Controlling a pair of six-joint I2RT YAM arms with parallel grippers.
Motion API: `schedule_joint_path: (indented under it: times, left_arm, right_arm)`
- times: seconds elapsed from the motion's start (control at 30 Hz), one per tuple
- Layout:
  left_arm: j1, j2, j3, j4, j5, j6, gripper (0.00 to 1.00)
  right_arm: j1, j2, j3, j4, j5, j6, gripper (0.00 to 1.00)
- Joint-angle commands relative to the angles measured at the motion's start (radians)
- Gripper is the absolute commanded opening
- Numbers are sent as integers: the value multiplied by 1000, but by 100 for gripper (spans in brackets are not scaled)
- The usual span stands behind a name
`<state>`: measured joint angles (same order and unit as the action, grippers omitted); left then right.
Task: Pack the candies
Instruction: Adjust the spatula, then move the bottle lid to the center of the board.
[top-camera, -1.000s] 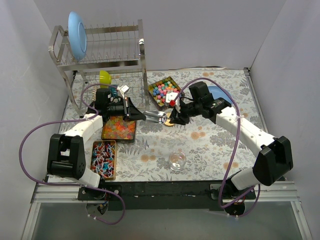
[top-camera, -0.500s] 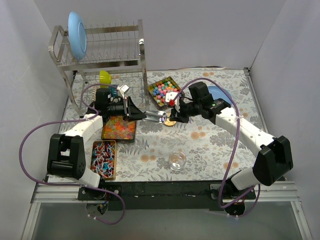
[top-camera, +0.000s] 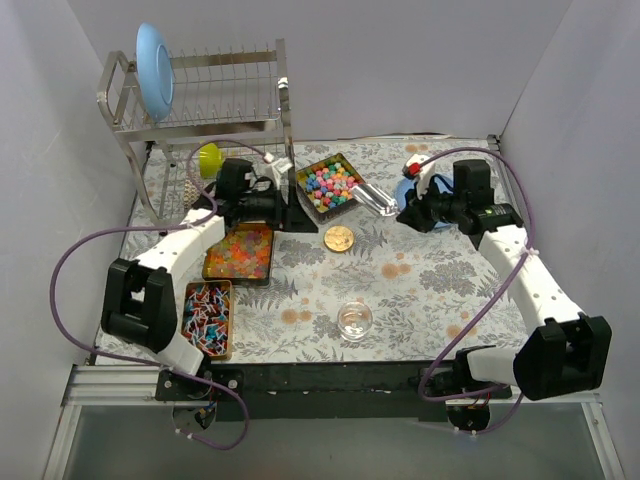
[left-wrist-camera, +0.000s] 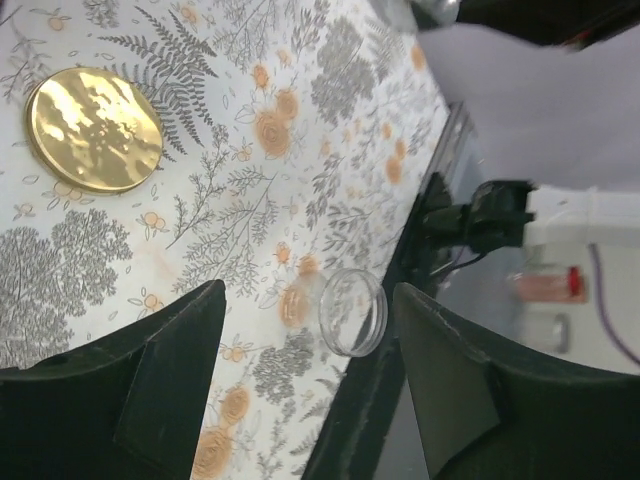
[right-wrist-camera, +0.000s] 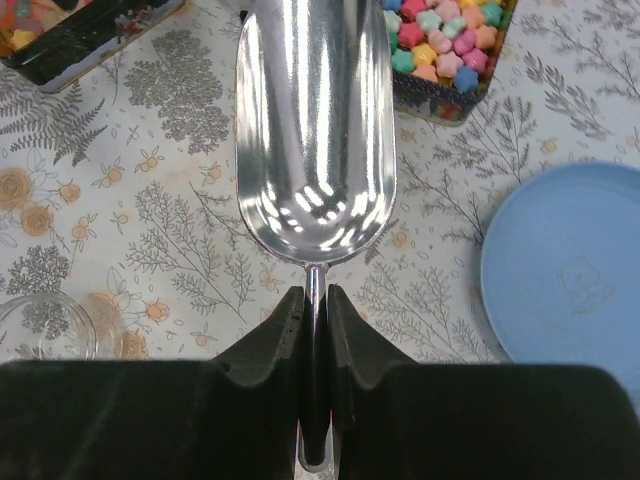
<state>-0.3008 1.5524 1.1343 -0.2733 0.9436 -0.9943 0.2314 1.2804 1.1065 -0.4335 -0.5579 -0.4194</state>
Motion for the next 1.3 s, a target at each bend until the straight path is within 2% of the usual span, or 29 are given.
schedule_joint_path:
  times: [0.0, 0.07, 0.17, 0.2, 0.3, 0.33, 0.4, 0.43, 0.53, 0.77, 1.07, 1.27]
  left_arm:
    - [-190, 76, 120, -119, -234, 238, 67]
    - [-228, 138, 220, -167, -366, 278, 67]
    - [-259, 254, 347, -217, -463, 348, 60]
    - [-262, 320, 378, -236, -480, 356, 54]
    - [-264, 389, 450, -283, -531, 376, 37]
    - [-264, 408, 452, -274, -542, 387, 24]
    - [-267, 426, 450, -267, -592, 385, 12]
    - [-267, 443, 449, -267, -611, 385, 0]
    - [-268, 460, 441, -262, -696, 390, 0]
    - [-287, 498, 420, -228, -798, 407, 0]
    - [-369, 552, 381, -146, -969, 451, 0]
    - [-399, 594, 410, -129, -959, 488, 0]
  right_arm:
    - [-73, -84, -39, 6, 29, 108, 1]
    - [-115, -101, -46, -7, 23, 126, 1]
    - [-164, -141, -62, -16, 24, 145, 1]
    - [-173, -159, -65, -20, 24, 145, 1]
    - [-196, -190, -71, -37, 32, 139, 1]
    - [-205, -199, -73, -39, 35, 139, 1]
    - [-216, -219, -79, -47, 39, 139, 1]
    - [-219, -225, -83, -48, 41, 140, 1]
    - [-221, -248, -100, -51, 41, 146, 1]
    - [-222, -285, -143, -36, 24, 179, 1]
    - [-221, -282, -149, -14, 16, 186, 1]
    - [-221, -303, -183, -7, 4, 199, 1]
